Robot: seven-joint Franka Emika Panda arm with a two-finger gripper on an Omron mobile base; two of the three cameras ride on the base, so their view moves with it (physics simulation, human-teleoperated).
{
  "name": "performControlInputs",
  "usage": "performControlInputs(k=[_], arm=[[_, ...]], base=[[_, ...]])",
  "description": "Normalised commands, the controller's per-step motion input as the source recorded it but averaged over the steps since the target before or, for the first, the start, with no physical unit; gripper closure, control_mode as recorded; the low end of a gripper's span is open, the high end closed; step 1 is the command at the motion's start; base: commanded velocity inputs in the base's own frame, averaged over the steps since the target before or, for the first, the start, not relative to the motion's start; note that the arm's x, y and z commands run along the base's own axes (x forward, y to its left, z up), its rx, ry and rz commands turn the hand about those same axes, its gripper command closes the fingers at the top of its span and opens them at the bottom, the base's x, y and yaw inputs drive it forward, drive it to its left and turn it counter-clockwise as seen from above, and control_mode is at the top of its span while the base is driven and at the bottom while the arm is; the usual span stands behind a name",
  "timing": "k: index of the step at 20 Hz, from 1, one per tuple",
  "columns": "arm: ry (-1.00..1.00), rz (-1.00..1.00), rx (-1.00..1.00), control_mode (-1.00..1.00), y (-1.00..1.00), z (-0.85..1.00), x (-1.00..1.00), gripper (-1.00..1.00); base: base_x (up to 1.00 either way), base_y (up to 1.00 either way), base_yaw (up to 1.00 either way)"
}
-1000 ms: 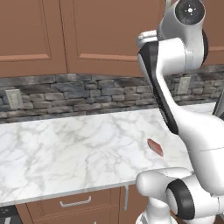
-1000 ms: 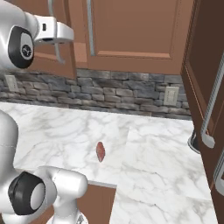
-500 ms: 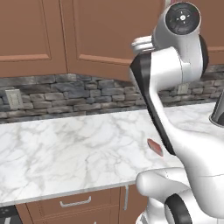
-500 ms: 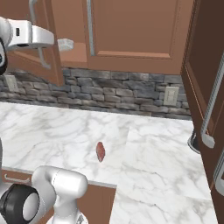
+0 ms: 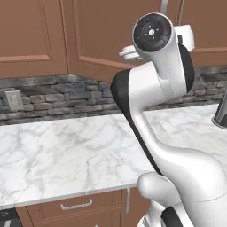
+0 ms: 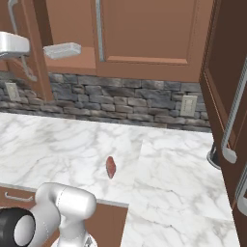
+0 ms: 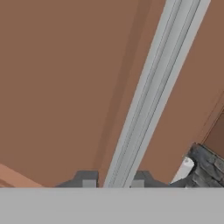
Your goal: Retrieve the tupperware from the cabinet, then place the raw meat into the tupperware to avoid contamination.
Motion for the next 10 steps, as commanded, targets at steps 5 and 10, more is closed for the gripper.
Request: performControlInputs(k=[5, 10], arm=[[0.04, -0.13, -0.10, -1.00, 0.40, 0.01, -0.29, 1.00], [0.00, -0.12, -0.08, -1.00, 0.38, 0.00, -0.06, 1.00]], base=[[0.00, 0.00, 0.00], [0.00, 0.00, 0.00]])
